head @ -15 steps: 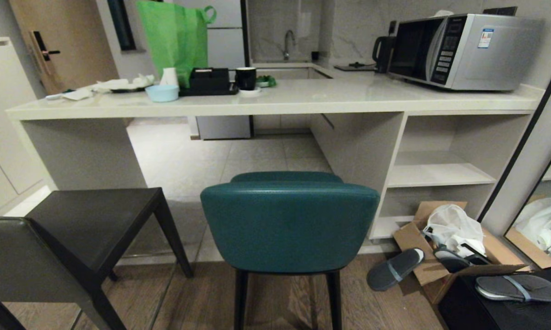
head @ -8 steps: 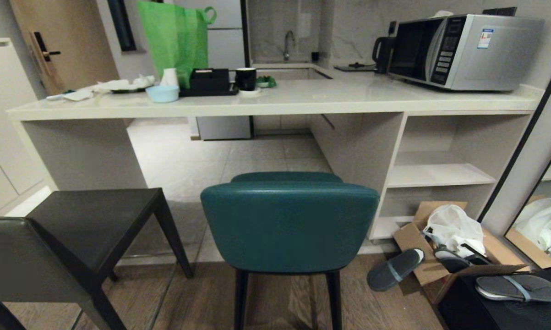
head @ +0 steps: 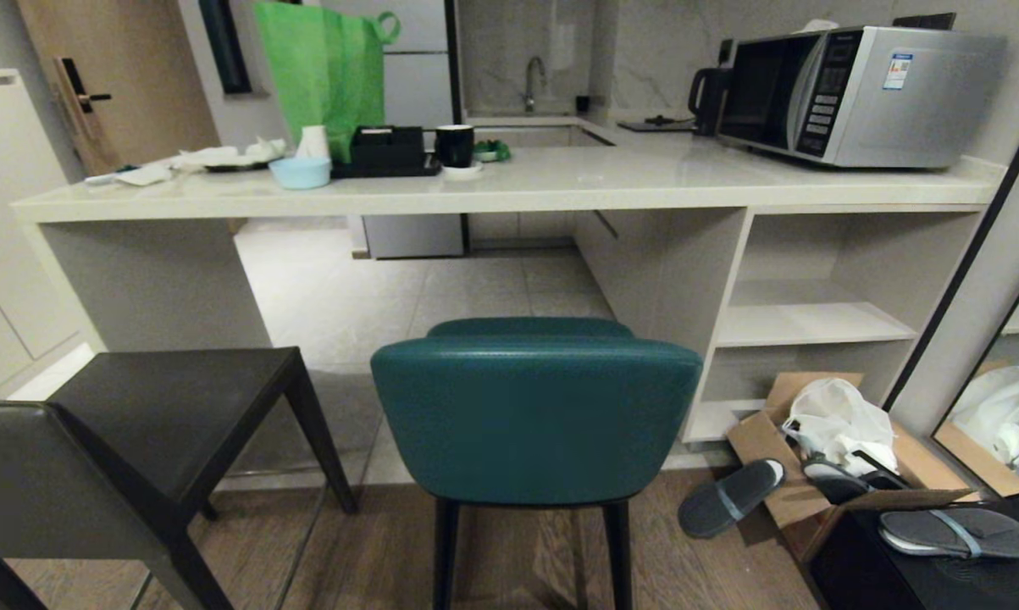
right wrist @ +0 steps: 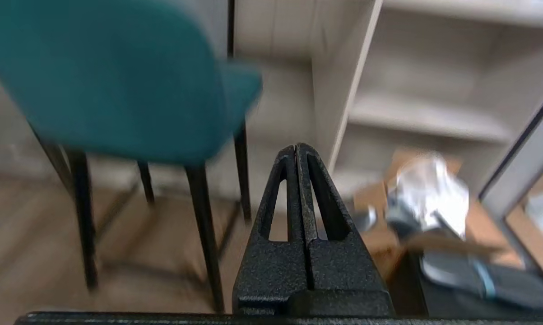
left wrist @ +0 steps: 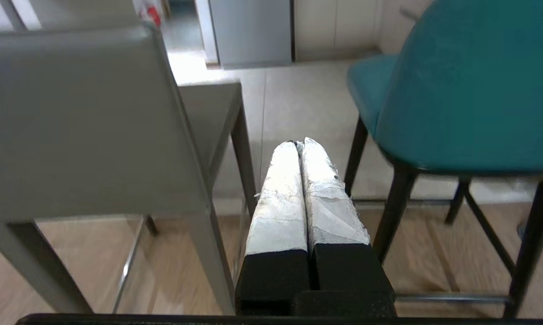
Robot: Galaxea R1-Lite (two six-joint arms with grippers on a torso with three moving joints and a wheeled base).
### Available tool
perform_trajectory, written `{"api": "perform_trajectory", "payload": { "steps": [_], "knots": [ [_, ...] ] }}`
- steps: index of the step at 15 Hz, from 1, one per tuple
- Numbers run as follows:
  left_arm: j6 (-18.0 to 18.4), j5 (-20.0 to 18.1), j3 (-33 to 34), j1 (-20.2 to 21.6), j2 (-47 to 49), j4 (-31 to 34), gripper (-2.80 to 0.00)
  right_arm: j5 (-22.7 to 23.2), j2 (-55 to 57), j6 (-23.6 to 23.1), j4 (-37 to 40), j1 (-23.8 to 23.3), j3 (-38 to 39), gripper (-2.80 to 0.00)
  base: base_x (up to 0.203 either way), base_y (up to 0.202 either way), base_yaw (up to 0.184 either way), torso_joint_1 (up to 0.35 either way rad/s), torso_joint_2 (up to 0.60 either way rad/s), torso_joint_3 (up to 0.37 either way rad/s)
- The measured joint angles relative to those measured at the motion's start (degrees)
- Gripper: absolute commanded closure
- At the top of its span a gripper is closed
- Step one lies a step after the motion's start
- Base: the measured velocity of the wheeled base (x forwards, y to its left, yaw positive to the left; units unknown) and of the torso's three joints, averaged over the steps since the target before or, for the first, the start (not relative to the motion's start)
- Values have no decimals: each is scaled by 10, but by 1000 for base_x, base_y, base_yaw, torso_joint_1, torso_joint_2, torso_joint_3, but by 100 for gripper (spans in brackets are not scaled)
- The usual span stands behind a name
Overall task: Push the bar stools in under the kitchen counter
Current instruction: Push the gray chair back under the dining table
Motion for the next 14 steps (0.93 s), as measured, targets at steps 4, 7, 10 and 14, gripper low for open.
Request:
{"api": "perform_trajectory", "payload": {
  "steps": [4, 7, 10, 14],
  "knots": [
    [-1, -5, 6, 0, -2, 37, 0, -52, -14, -15, -70, -2, 92, 0, 0, 0, 0, 0, 0, 0],
    [-7, -4, 6, -1, -2, 40, 0, -62, -14, -6, -67, -2, 102, 0, 0, 0, 0, 0, 0, 0],
    [-33, -2, 6, -1, -2, 39, 0, -66, -14, 15, -65, -1, 103, 0, 0, 0, 0, 0, 0, 0],
    [-40, 0, 6, -1, -2, 39, 0, -69, -15, 22, -68, -2, 104, 0, 0, 0, 0, 0, 0, 0]
  ]
}}
